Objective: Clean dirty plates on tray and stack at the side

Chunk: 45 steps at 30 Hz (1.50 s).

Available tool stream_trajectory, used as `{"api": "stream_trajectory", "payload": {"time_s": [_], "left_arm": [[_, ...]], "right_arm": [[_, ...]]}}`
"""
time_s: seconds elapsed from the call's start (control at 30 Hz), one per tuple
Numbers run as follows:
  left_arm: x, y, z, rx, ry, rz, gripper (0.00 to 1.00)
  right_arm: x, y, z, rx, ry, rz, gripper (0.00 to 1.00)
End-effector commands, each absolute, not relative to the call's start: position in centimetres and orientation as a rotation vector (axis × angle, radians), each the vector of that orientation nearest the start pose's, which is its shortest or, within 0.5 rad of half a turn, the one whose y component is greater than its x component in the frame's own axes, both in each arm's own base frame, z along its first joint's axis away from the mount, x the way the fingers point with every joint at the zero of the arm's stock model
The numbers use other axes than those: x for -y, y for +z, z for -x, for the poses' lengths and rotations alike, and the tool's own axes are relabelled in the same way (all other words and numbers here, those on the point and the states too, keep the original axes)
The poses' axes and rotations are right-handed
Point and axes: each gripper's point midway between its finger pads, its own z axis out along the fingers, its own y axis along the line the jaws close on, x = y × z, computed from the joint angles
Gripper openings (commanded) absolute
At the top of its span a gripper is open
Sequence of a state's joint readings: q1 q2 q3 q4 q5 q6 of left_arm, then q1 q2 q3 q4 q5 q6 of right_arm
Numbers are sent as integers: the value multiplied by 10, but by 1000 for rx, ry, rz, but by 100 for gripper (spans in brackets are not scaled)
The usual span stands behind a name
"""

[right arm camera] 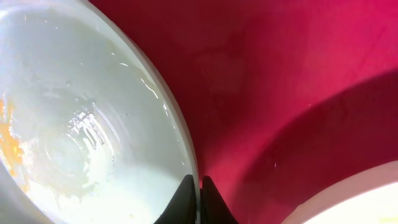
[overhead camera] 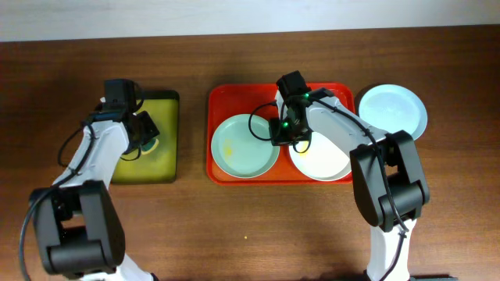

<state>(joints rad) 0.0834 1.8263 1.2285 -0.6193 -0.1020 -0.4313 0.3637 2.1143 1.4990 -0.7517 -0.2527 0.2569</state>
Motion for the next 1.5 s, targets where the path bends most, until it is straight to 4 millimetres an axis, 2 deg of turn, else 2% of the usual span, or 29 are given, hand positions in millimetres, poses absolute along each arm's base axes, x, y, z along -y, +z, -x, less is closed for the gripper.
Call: {"api": "stream_trajectory", "payload": {"time_s": [0.0,0.1,0.17,0.2,0.23,0.33,0.4,0.43,0.5,0.57,0.6,0.63,0.8,0.87,0.97,1.03,1.2,1.33,1.4,1.47], "left_arm": [[-52,14,-404,-2738,78,754,0],[-51,3,-400,-2768,89,759,0],[-51,4,-401,-2766,88,758,0],[-51,11,-402,-2763,85,758,0],[-50,20,-405,-2755,67,754,0],[-36,87,-418,-2644,-84,709,0],[-25,122,-417,-2582,-180,653,0],[-18,133,-416,-2577,-224,587,0],[-5,142,-407,-2602,-298,502,0],[4,139,-398,-2645,-345,490,0],[15,138,-395,-2667,-371,417,0],[30,139,-392,-2686,-400,319,0],[99,135,-373,-2758,-447,75,0],[121,130,-369,-2775,-466,49,0],[150,110,-371,-2811,-491,30,0],[169,83,-375,-2846,-501,20,0],[181,40,-391,-2869,-507,66,0],[192,-1,-389,-2922,-481,34,0],[167,-16,-393,-2927,-265,69,0],[141,-12,-401,-2884,-61,97,0]], "right_arm": [[-200,13,-397,-2977,470,214,4],[-200,13,-397,-2977,470,214,4],[-200,13,-397,-2978,470,214,4],[-200,13,-397,-2978,470,214,4],[-200,13,-397,-2978,470,214,4],[-201,13,-398,-2973,471,215,4],[-201,13,-398,-2972,472,215,4],[-201,13,-398,-2976,474,187,4],[-201,13,-398,-2980,476,160,4],[-201,13,-398,-2979,476,159,6],[-201,13,-398,-2979,476,159,8],[-201,13,-398,-2979,476,159,9],[-200,13,-397,-2983,476,159,9],[-200,13,-397,-2984,476,159,9],[-201,13,-397,-2984,476,159,9],[-200,13,-397,-2984,476,159,9],[-201,13,-397,-2982,476,159,9],[-201,13,-397,-2982,476,160,9],[-200,13,-397,-2983,475,159,9],[-200,13,-397,-2983,475,159,9]]}}
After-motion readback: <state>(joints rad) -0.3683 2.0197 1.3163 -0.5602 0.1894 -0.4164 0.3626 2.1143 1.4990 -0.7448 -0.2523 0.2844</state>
